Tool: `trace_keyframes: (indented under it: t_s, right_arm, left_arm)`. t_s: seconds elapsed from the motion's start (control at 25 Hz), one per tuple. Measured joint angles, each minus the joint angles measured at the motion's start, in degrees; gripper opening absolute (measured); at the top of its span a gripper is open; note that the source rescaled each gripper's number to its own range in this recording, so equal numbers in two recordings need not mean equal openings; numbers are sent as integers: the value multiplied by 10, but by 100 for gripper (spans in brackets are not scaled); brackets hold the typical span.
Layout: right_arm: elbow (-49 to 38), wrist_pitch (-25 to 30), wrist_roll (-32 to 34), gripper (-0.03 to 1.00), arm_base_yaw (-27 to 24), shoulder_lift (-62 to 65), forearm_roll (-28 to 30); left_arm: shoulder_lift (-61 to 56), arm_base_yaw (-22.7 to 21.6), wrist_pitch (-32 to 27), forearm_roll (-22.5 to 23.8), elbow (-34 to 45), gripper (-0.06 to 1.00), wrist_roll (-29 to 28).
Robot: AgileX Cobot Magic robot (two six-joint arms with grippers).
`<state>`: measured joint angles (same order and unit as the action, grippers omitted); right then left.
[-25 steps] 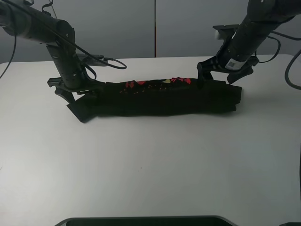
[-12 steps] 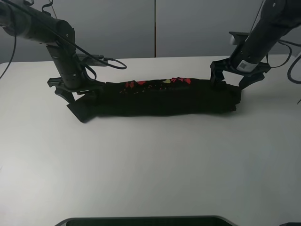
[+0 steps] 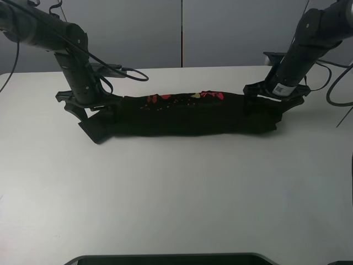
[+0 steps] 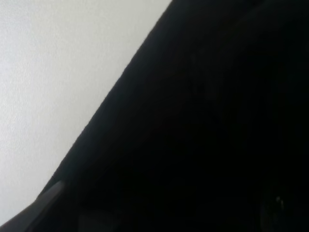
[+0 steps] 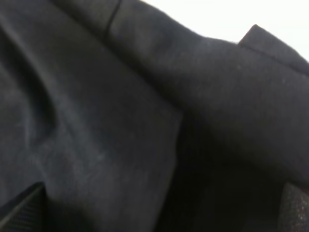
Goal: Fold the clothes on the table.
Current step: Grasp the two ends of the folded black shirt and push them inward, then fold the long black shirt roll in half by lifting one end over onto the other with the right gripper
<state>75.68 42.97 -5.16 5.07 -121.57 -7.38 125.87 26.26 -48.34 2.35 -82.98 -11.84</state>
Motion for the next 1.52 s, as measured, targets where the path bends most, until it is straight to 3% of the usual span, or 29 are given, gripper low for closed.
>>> trace_keyframes:
  t_s: [0.24,0.84,0.92,0.96,1.04,1.12,1.16,1.52]
  right_arm:
    - [0,-8,32,100,0,0,51]
    - [3,-8,38,100,0,-19,48]
    - [5,-8,35,91,0,-19,44]
    - [5,-8,32,82,1,-19,38]
    - [5,-7,28,57,1,-19,23]
    - [5,-6,18,22,1,-19,4]
    - [5,-6,14,12,1,-19,-3]
    - [5,12,-10,14,1,-18,-33]
  left_arm:
    - [0,0,1,-2,0,99,1]
    - [0,0,5,-4,0,99,13]
    - [0,0,5,-4,0,99,13]
    - [0,0,6,-4,0,99,13]
    - [1,0,6,-4,0,99,13]
    - [3,0,6,-4,0,99,14]
    - [3,0,6,-4,0,99,14]
    - [3,0,6,-4,0,99,14]
